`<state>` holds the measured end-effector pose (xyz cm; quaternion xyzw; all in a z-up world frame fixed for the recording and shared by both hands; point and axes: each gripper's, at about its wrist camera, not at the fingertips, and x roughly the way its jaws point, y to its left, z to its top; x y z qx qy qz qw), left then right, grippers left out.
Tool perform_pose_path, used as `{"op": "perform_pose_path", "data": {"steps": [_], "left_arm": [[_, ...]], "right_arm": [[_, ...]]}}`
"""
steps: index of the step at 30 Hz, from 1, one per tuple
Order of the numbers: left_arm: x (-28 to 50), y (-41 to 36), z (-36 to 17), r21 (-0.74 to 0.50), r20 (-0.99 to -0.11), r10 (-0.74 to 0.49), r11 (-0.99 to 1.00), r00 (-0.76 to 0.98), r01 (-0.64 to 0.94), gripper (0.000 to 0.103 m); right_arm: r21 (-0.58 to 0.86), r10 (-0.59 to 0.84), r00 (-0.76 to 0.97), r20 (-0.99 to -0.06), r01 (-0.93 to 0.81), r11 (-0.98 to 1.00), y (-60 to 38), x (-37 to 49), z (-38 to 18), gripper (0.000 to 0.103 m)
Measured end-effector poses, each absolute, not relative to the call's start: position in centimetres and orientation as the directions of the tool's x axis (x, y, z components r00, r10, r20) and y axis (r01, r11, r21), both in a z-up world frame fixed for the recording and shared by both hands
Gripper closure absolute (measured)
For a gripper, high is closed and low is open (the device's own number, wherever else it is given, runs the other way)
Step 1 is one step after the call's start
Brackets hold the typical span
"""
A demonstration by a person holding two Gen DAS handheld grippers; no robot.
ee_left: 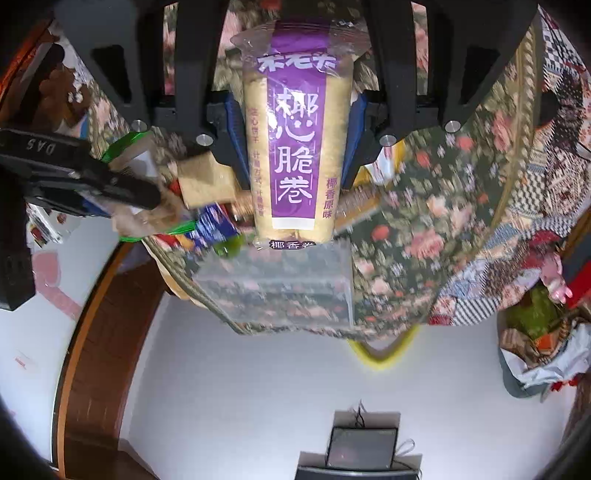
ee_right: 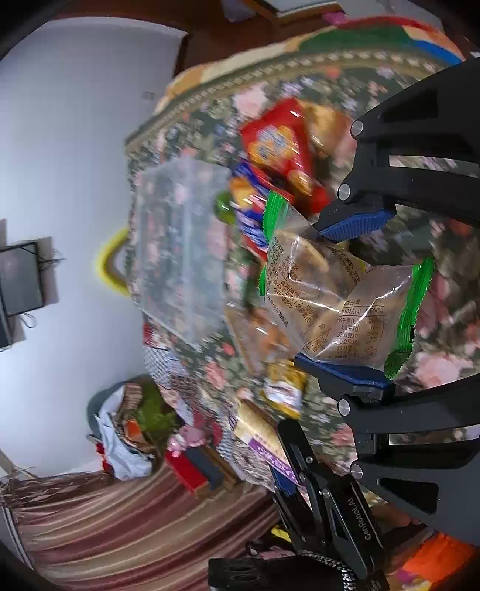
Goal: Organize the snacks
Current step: 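Carry both held snacks over the clear box and open both tools to drop them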
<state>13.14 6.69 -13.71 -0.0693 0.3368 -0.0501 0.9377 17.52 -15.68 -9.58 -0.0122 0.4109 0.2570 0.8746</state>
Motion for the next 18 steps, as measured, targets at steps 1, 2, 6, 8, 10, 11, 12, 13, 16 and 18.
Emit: {"op": "perform_pose_path", "data": {"steps": [1, 2, 6, 8, 10, 11, 12, 13, 16, 18], "left_arm": [[13.5, 6.8, -13.4, -0.162, -0.618, -0.136, 0.986, 0.775, 0.044, 0.058], [14.0, 6.9, -13.1, -0.161, -0.613, -0.132, 0.986, 0.779, 0.041, 0.058], [15.5, 7.1, -12.1, -0.139, -0.596, -0.107, 0.990, 0.796, 0.028, 0.058], [16.2, 7.2, -11.7, -0.130, -0.589, -0.101, 0.991, 0.802, 0.029, 0.058], [17.2, 7.2, -11.4, -0.127, -0.585, -0.100, 0.991, 0.805, 0.031, 0.058], [17.8, 7.3, -11.2, -0.128, -0.584, -0.103, 0.991, 0.805, 0.034, 0.058], [18.3, 7.3, -11.1, -0.131, -0.582, -0.107, 0.991, 0.806, 0.037, 0.058], [18.8, 7.4, -11.0, -0.131, -0.580, -0.107, 0.991, 0.808, 0.037, 0.058], [20.6, 7.3, -10.7, -0.130, -0.575, -0.104, 0.991, 0.812, 0.035, 0.058], [21.9, 7.3, -10.5, -0.127, -0.573, -0.102, 0.991, 0.813, 0.035, 0.058]], "right_arm": [[0.190, 0.440, 0.543, -0.715, -0.456, 0.870, -15.9, 17.9, -9.2, 0.049], [0.189, 0.440, 0.551, -0.709, -0.453, 0.871, -16.0, 18.1, -8.9, 0.049], [0.164, 0.427, 0.597, -0.679, -0.444, 0.881, -16.3, 19.7, -7.7, 0.049], [0.151, 0.421, 0.613, -0.668, -0.442, 0.884, -16.4, 20.6, -7.2, 0.049], [0.141, 0.414, 0.625, -0.661, -0.439, 0.887, -16.4, 21.3, -6.8, 0.049], [0.137, 0.412, 0.630, -0.659, -0.438, 0.889, -16.4, 21.9, -6.6, 0.049], [0.133, 0.411, 0.632, -0.658, -0.439, 0.888, -16.3, 22.3, -6.4, 0.049], [0.125, 0.407, 0.639, -0.653, -0.439, 0.890, -16.2, 22.8, -6.2, 0.049], [0.110, 0.399, 0.656, -0.640, -0.436, 0.893, -16.3, 23.9, -5.9, 0.049], [0.111, 0.401, 0.661, -0.635, -0.435, 0.893, -16.1, 24.8, -5.7, 0.049]]}}
